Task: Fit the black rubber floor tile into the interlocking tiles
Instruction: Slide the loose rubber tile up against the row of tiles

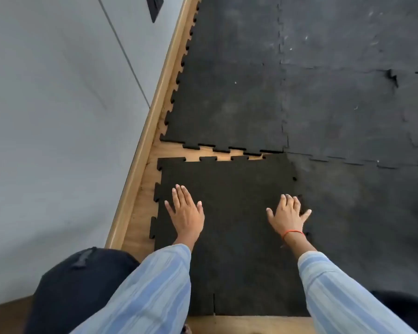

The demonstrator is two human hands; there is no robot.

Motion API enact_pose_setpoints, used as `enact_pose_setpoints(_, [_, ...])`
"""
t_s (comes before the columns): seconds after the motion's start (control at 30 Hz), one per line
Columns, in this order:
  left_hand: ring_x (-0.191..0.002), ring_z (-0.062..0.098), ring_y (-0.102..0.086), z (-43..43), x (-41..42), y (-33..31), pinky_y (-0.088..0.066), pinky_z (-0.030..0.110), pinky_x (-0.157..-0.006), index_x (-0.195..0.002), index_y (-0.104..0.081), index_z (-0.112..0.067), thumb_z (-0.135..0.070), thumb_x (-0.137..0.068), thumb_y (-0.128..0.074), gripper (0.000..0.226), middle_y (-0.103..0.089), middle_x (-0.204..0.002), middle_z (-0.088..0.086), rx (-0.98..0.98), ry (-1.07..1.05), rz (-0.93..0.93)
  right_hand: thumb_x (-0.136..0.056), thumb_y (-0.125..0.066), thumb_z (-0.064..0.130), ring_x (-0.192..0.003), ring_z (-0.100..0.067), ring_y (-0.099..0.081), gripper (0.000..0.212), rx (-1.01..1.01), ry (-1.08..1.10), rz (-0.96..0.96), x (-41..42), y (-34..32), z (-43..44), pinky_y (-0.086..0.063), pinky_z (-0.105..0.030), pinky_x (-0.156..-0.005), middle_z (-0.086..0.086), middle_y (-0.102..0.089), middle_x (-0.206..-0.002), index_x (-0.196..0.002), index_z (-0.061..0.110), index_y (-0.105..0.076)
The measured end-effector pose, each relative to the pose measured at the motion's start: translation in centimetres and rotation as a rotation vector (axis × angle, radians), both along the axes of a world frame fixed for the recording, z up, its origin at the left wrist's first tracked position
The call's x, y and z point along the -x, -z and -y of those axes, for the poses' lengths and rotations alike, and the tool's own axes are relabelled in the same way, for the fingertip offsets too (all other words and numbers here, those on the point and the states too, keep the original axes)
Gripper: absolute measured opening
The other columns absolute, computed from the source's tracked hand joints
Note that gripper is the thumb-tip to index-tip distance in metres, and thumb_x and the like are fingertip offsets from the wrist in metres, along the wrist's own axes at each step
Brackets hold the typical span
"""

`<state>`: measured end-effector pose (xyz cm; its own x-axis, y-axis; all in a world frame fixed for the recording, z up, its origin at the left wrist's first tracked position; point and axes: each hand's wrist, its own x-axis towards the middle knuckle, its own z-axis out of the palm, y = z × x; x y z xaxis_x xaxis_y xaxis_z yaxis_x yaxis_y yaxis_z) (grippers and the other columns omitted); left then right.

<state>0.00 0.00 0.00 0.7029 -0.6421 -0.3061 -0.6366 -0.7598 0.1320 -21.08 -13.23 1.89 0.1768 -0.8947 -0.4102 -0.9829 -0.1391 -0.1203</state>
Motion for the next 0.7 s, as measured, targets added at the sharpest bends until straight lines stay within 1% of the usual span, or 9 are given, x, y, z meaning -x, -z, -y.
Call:
enact_pose_setpoints(0.1, [-0.148, 0.028, 0.004, 0.2, -1.3, 2.1, -0.002, 0.050, -0.117, -0.152, -0.001, -0.007, -0.047, -0.099, -0.031, 0.073, 0.000, -0.162, 0.012, -0.045, -0.088, 0.038, -0.092, -0.049, 0.044, -0.147, -0.027, -0.007, 0.072, -0.015, -0.029, -0.088, 0.4, 2.5, 1.3, -0.012, -0.065, -0.113, -0.009, -0.018, -0.158, -0.148, 0.008, -0.022])
enact_pose_setpoints(0.2, [-0.148, 0.032, 0.002, 0.1, -2.2, 3.1, -0.007, 0.049, -0.118, -0.151, 0.001, -0.002, -0.048, -0.099, -0.032, 0.077, 0.003, -0.161, 0.018, -0.056, -0.220, -0.039, -0.087, -0.056, 0.051, -0.147, -0.032, -0.006, 0.088, -0.073, 0.056, -0.080, 0.2, 3.3, 2.5, -0.015, -0.063, -0.113, -0.015, -0.009, -0.159, -0.149, 0.005, -0.015])
enact_pose_setpoints(0.27, [-0.147, 0.036, 0.000, 0.1, -2.6, 3.3, -0.010, 0.047, -0.120, -0.150, 0.003, 0.001, -0.050, -0.098, -0.033, 0.081, 0.004, -0.160, 0.022, -0.076, -0.362, -0.125, -0.082, -0.062, 0.055, -0.146, -0.035, -0.005, 0.101, -0.095, 0.139, -0.058, 0.1, 3.4, 2.8, -0.016, -0.062, -0.114, -0.019, -0.005, -0.159, -0.150, 0.003, -0.009])
enact_pose_setpoints(0.3, [-0.147, 0.037, -0.003, 0.0, -3.0, 3.3, -0.011, 0.046, -0.120, -0.150, 0.002, 0.002, -0.051, -0.098, -0.033, 0.082, 0.002, -0.159, 0.023, -0.102, -0.424, -0.166, -0.079, -0.064, 0.058, -0.146, -0.036, -0.005, 0.107, -0.111, 0.189, -0.057, 0.3, 3.4, 2.9, -0.016, -0.061, -0.114, -0.021, -0.004, -0.158, -0.150, 0.002, -0.007])
enact_pose_setpoints(0.37, [-0.146, 0.038, -0.011, -0.3, -3.7, 3.2, -0.015, 0.046, -0.119, -0.150, -0.002, 0.004, -0.053, -0.097, -0.033, 0.083, -0.006, -0.159, 0.023, -0.157, -0.461, -0.204, -0.072, -0.068, 0.063, -0.145, -0.038, -0.011, 0.119, -0.149, 0.284, -0.027, 0.9, 3.4, 2.9, -0.019, -0.059, -0.114, -0.022, -0.009, -0.157, -0.150, 0.002, -0.002])
enact_pose_setpoints(0.43, [-0.141, 0.039, -0.025, -0.5, -4.2, 3.2, -0.024, 0.046, -0.116, -0.149, -0.009, 0.005, -0.054, -0.095, -0.039, 0.085, -0.019, -0.155, 0.024, -0.136, -0.461, -0.200, -0.066, -0.073, 0.064, -0.141, -0.038, -0.019, 0.128, -0.163, 0.344, 0.031, 1.4, 3.5, 3.2, -0.028, -0.057, -0.112, -0.023, -0.018, -0.153, -0.150, 0.002, 0.001])
enact_pose_setpoints(0.5, [-0.134, 0.038, -0.035, -0.5, -4.6, 3.2, -0.034, 0.046, -0.111, -0.147, -0.014, 0.005, -0.053, -0.091, -0.051, 0.089, -0.027, -0.150, 0.023, -0.057, -0.527, -0.222, -0.064, -0.077, 0.060, -0.138, -0.040, -0.023, 0.130, -0.159, 0.367, 0.068, 1.5, 3.3, 3.8, -0.034, -0.051, -0.109, -0.024, -0.023, -0.150, -0.149, 0.000, 0.000])
enact_pose_setpoints(0.57, [-0.130, 0.037, -0.039, -0.4, -5.1, 3.3, -0.038, 0.045, -0.107, -0.147, -0.017, 0.005, -0.053, -0.086, -0.060, 0.093, -0.029, -0.147, 0.023, 0.014, -0.611, -0.254, -0.064, -0.079, 0.057, -0.137, -0.040, -0.023, 0.129, -0.163, 0.362, 0.064, 1.4, 3.1, 4.1, -0.032, -0.046, -0.109, -0.025, -0.023, -0.149, -0.148, -0.003, -0.001])
enact_pose_setpoints(0.7, [-0.130, 0.039, -0.037, 0.0, -6.0, 3.3, -0.038, 0.047, -0.107, -0.145, -0.021, 0.002, -0.054, -0.082, -0.064, 0.095, -0.030, -0.146, 0.023, 0.074, -0.730, -0.319, -0.070, -0.078, 0.050, -0.139, -0.042, -0.019, 0.123, -0.195, 0.376, 0.073, 1.7, 3.0, 4.3, -0.027, -0.047, -0.112, -0.026, -0.021, -0.150, -0.149, -0.002, -0.001])
